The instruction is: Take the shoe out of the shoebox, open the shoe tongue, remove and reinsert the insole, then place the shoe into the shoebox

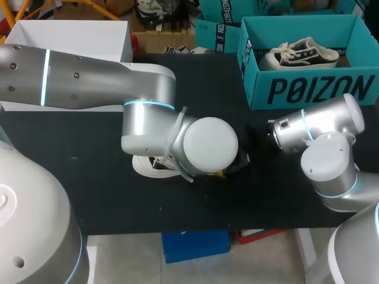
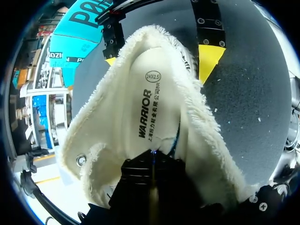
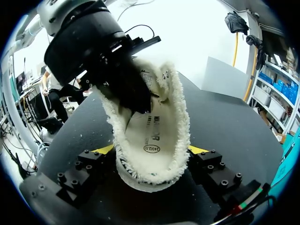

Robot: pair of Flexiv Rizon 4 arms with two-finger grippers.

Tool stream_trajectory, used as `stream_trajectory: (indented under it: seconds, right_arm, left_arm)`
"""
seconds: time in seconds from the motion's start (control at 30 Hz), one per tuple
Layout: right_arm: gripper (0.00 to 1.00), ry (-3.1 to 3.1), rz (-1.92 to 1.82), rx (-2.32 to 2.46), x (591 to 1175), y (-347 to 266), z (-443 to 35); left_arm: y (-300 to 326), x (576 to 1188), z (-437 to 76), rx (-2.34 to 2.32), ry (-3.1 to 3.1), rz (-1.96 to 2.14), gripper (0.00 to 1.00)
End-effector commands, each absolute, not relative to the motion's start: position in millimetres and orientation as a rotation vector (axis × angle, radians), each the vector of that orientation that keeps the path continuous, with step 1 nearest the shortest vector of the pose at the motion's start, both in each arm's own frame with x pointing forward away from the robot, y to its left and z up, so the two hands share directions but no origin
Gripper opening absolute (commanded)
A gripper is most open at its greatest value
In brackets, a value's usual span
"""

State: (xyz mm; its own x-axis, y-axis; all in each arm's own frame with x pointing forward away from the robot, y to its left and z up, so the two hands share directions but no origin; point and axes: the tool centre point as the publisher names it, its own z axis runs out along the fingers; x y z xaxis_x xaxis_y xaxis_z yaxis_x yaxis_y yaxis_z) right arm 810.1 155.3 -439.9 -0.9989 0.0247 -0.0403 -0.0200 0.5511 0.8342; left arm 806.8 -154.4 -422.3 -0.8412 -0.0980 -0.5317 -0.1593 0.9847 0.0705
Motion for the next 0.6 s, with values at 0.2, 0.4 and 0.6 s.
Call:
stream_trajectory:
  seconds: [0.2,0.4,0.6]
  right_arm:
    - [0.00,2.727,1.465,0.004,810,157,-444]
    - [0.00,2.727,1.465,0.004,810,157,-444]
    - [0.00,2.727,1.465,0.004,810,157,-444]
  left_arm:
    - [-141,859,-492,-0.157,2.684,0.034,0.00]
    - [-142,844,-463,-0.138,2.749,-0.093,0.00]
    - [-146,829,-441,-0.111,2.794,-0.208,0.00]
